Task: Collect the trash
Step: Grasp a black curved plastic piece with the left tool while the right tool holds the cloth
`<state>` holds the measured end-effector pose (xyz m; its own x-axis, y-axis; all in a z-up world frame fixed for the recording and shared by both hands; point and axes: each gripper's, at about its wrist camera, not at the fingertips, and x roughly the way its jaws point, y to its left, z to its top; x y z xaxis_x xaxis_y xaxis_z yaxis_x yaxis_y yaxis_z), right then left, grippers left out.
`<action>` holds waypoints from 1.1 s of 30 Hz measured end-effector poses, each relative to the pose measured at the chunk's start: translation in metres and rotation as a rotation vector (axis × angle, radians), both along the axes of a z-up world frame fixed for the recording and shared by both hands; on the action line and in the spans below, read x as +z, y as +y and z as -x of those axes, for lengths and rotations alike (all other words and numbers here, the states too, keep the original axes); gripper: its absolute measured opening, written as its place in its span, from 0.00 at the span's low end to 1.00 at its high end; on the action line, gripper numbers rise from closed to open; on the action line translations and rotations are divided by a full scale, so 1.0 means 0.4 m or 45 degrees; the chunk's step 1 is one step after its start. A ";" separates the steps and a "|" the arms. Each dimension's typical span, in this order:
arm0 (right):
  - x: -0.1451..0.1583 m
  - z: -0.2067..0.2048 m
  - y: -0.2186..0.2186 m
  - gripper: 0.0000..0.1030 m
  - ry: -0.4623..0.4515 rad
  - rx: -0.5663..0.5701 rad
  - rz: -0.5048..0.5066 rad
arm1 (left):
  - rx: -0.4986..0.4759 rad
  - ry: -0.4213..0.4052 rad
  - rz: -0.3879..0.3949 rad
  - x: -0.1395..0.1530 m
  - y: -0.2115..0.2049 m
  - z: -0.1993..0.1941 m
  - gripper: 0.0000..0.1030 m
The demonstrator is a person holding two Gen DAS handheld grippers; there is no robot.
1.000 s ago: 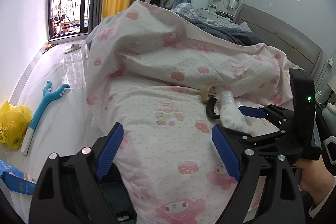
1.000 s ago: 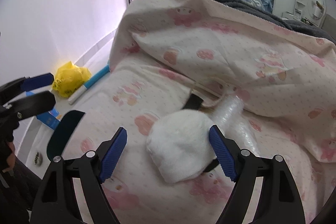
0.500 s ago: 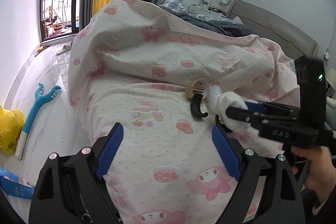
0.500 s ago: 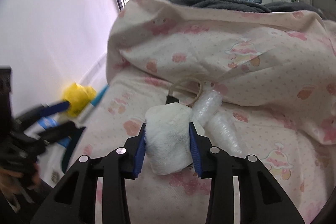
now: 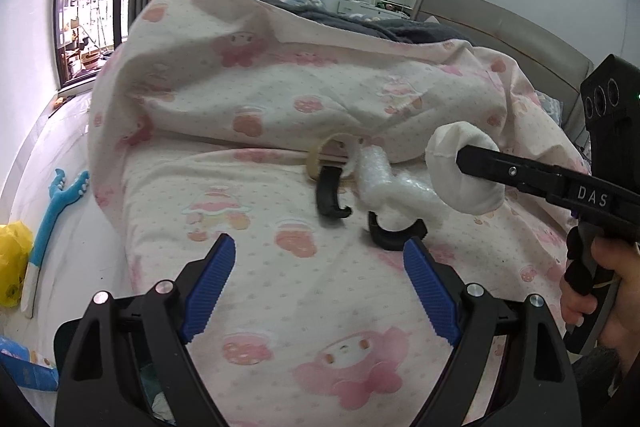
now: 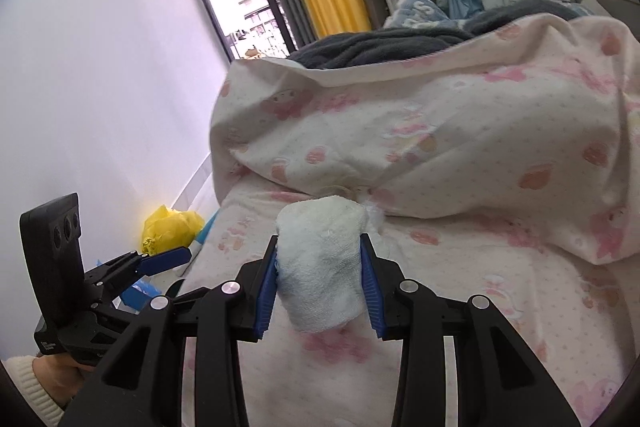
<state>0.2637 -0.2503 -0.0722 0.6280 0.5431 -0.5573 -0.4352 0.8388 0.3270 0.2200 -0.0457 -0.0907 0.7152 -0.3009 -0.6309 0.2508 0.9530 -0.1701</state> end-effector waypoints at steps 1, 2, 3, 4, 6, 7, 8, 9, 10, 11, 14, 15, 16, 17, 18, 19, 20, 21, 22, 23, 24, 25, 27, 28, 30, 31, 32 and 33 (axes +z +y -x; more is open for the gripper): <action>-0.002 -0.001 -0.009 0.37 0.004 -0.003 -0.001 | -0.006 0.005 0.000 -0.005 -0.009 -0.003 0.85; -0.004 -0.001 -0.017 0.37 0.006 -0.007 0.001 | -0.011 0.009 -0.001 -0.010 -0.017 -0.006 0.85; -0.005 0.001 -0.024 0.37 0.006 -0.011 0.004 | -0.019 0.013 0.000 -0.014 -0.028 -0.009 0.85; -0.007 0.003 -0.035 0.37 0.008 -0.014 0.006 | -0.027 0.015 0.001 -0.017 -0.036 -0.010 0.85; -0.011 0.004 -0.056 0.37 0.013 -0.024 0.006 | -0.043 0.017 0.001 -0.020 -0.054 -0.014 0.85; -0.013 0.004 -0.065 0.37 0.016 -0.027 0.006 | -0.049 0.017 0.002 -0.021 -0.061 -0.015 0.85; -0.015 0.005 -0.075 0.37 0.019 -0.032 0.004 | -0.058 0.016 0.004 -0.021 -0.071 -0.016 0.85; -0.017 0.006 -0.083 0.37 0.021 -0.035 0.004 | -0.066 0.015 0.005 -0.021 -0.079 -0.017 0.85; -0.019 0.008 -0.093 0.37 0.024 -0.037 0.003 | -0.075 0.012 0.003 -0.021 -0.090 -0.019 0.85; -0.022 0.009 -0.101 0.37 0.025 -0.039 0.003 | -0.083 0.010 -0.001 -0.022 -0.101 -0.022 0.85; -0.032 0.012 -0.127 0.37 0.035 -0.044 0.005 | -0.098 0.014 -0.012 -0.029 -0.126 -0.029 0.85; -0.034 0.014 -0.136 0.37 0.039 -0.047 0.003 | -0.101 0.018 -0.013 -0.032 -0.133 -0.032 0.85; -0.035 0.017 -0.148 0.37 0.042 -0.050 0.000 | -0.106 0.026 -0.016 -0.040 -0.142 -0.037 0.85; -0.034 0.019 -0.158 0.37 0.042 -0.053 -0.002 | -0.108 0.032 -0.019 -0.045 -0.149 -0.041 0.85; -0.034 0.020 -0.163 0.37 0.041 -0.056 -0.001 | -0.112 0.040 -0.026 -0.052 -0.158 -0.047 0.85; -0.036 0.020 -0.172 0.37 0.043 -0.059 -0.003 | -0.117 0.044 -0.029 -0.055 -0.162 -0.051 0.85; -0.037 0.021 -0.179 0.37 0.046 -0.060 -0.006 | -0.122 0.050 -0.033 -0.059 -0.169 -0.057 0.84; -0.038 0.021 -0.182 0.37 0.048 -0.061 -0.007 | -0.128 0.056 -0.035 -0.062 -0.175 -0.064 0.83; -0.040 0.022 -0.190 0.37 0.050 -0.061 -0.009 | -0.130 0.060 -0.034 -0.063 -0.178 -0.068 0.82; -0.042 0.023 -0.194 0.37 0.052 -0.061 -0.010 | -0.130 0.066 -0.031 -0.065 -0.182 -0.075 0.81; -0.043 0.024 -0.197 0.37 0.054 -0.060 -0.011 | -0.126 0.073 -0.026 -0.067 -0.184 -0.083 0.80; -0.046 0.025 -0.202 0.37 0.057 -0.060 -0.012 | -0.122 0.077 -0.022 -0.068 -0.184 -0.088 0.80; -0.049 0.023 -0.207 0.37 0.064 -0.060 -0.016 | -0.106 0.098 -0.012 -0.076 -0.184 -0.103 0.77; -0.051 0.024 -0.210 0.37 0.067 -0.059 -0.016 | -0.102 0.107 -0.009 -0.079 -0.184 -0.107 0.76; -0.054 0.025 -0.214 0.37 0.071 -0.055 -0.015 | -0.096 0.128 -0.010 -0.088 -0.184 -0.115 0.72; -0.054 0.024 -0.214 0.37 0.073 -0.052 -0.014 | -0.095 0.139 -0.016 -0.093 -0.187 -0.119 0.69; -0.055 0.025 -0.214 0.37 0.074 -0.050 -0.014 | -0.090 0.147 -0.026 -0.098 -0.187 -0.122 0.66; -0.055 0.025 -0.213 0.37 0.076 -0.048 -0.014 | -0.087 0.156 -0.038 -0.102 -0.190 -0.125 0.64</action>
